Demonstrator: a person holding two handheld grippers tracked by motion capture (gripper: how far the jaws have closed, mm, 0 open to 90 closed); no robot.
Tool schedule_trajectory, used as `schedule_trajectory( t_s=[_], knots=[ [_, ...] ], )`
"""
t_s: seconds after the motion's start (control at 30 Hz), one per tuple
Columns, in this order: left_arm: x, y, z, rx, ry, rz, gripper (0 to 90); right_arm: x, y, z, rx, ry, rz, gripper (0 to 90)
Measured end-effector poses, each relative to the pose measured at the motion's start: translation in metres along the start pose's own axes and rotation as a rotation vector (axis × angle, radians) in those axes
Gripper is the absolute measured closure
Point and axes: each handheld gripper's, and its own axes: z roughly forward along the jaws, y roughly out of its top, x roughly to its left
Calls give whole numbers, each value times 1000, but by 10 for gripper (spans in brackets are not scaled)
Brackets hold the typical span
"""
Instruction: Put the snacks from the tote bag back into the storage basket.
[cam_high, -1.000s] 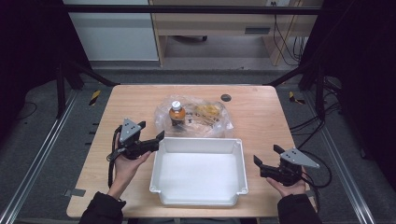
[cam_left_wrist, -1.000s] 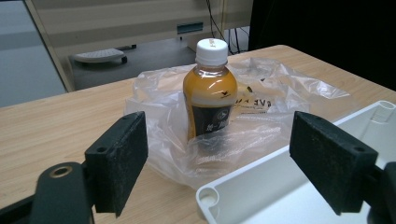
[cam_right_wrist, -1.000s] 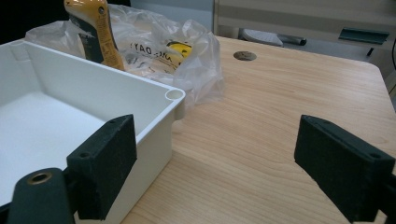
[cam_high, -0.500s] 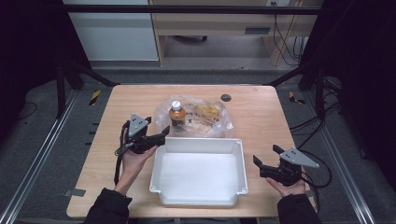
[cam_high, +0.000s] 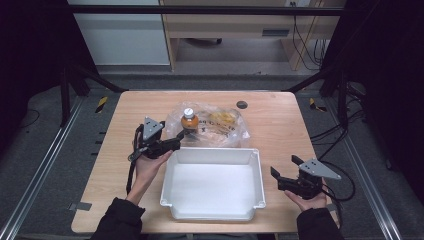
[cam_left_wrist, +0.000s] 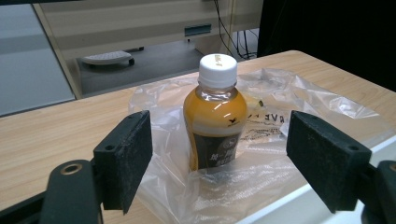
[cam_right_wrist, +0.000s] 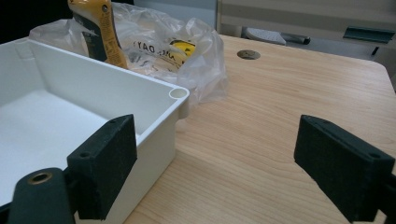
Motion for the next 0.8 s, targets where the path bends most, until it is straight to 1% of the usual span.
schedule_trajectory(
  t_s=[0.17, 0.33, 0.4, 0.57, 0.7, 0.8],
  knots=[
    [0, 5, 5, -3, 10, 2, 228, 0, 0, 0, -2, 1, 3, 138],
    [-2, 8, 9, -6, 11, 11, 228, 0, 0, 0, 0, 2, -3, 141],
    [-2, 8, 12, -10, 10, 8, 233, 0, 0, 1, -1, 3, -2, 142],
    [-2, 8, 19, 3, 17, 5, 232, 0, 1, 1, -1, 4, -3, 145],
    [-2, 10, 22, 0, 21, 2, 232, 0, 1, 1, -1, 5, -4, 146],
    [-4, 13, 25, 1, 26, 11, 232, 0, 1, 1, 0, 4, -5, 147]
  ],
)
